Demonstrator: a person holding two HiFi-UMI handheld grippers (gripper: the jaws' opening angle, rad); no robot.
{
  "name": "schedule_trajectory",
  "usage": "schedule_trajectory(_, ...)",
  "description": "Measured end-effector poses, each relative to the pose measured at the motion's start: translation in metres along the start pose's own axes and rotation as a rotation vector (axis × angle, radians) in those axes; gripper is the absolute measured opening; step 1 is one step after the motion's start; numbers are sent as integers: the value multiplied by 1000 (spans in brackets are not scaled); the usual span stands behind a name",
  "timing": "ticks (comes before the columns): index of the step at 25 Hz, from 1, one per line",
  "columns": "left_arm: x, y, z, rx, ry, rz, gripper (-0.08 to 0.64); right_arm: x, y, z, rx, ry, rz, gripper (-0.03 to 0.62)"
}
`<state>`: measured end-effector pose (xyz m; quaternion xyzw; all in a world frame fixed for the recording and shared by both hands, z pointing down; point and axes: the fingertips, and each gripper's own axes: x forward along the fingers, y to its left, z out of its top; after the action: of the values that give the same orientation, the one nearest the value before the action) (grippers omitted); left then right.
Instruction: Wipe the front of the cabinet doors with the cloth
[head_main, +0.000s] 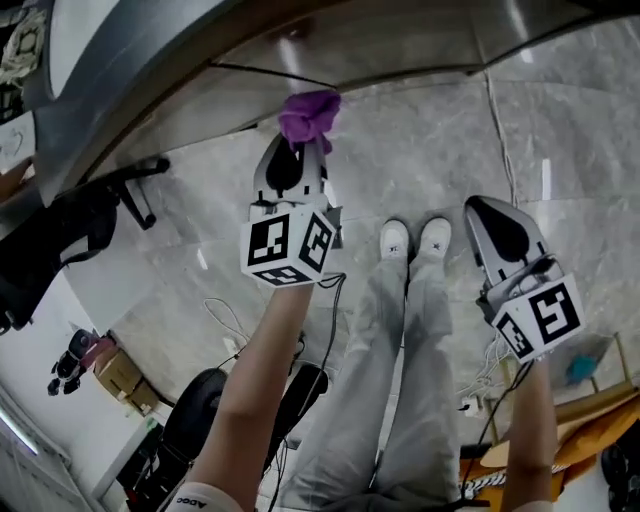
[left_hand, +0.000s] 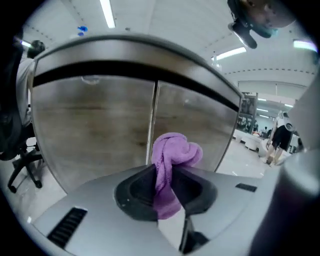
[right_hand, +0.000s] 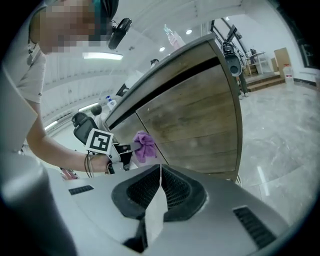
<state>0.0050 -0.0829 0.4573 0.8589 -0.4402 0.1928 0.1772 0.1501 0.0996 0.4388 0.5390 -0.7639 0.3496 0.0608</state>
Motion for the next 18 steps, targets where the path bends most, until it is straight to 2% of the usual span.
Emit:
schedule_trajectory(4, -32, 9, 62, -33, -151, 67, 77, 5, 11, 39, -55, -21, 45, 29)
schedule_trajectory(8, -48, 17, 97, -61, -238, 92, 77, 10, 30, 50, -81, -15, 78, 29)
schedule_trajectory(13, -46, 40, 115, -78, -287, 123, 77, 23, 52, 32, -93, 50, 113, 29)
schedule_trajectory(18, -37, 63, 122, -98, -316, 110, 77, 38, 64, 16, -97, 91, 104, 29)
